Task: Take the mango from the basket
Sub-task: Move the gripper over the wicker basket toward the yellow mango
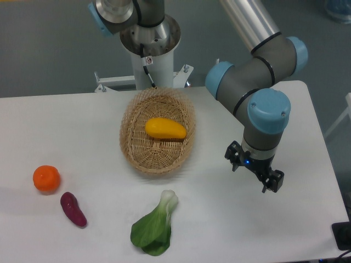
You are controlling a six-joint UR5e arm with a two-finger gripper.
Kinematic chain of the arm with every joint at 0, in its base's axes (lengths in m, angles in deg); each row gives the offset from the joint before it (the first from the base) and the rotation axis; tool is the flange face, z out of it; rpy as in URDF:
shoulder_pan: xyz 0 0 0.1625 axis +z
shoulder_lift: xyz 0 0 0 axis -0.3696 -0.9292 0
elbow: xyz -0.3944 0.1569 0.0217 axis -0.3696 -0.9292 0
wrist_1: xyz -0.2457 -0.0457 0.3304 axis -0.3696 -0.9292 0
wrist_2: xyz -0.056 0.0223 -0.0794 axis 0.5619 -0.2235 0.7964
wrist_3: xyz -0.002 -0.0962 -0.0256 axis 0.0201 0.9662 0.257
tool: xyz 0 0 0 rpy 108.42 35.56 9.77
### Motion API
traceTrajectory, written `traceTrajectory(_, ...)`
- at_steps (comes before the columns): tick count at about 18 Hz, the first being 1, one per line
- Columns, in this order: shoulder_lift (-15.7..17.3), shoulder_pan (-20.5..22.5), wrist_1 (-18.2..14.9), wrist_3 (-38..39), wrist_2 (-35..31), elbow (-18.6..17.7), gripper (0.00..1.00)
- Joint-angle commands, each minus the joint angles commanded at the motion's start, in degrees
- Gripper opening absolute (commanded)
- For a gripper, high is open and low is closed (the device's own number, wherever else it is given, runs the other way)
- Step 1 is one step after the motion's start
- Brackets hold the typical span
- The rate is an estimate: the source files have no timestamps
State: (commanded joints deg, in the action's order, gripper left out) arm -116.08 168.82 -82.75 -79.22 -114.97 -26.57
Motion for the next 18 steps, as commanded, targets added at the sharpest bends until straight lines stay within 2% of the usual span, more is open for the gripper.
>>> traceTrajectory(10, 0.3, -0.5, -0.1, 1.0, 0.0, -0.6, 1.0)
traceTrajectory(15, 5.4, -0.4, 0.0, 0.8, 0.5, -7.1, 1.0)
traceTrajectory(18, 9.0, -0.6, 0.1, 0.8, 1.6, -12.8, 1.0)
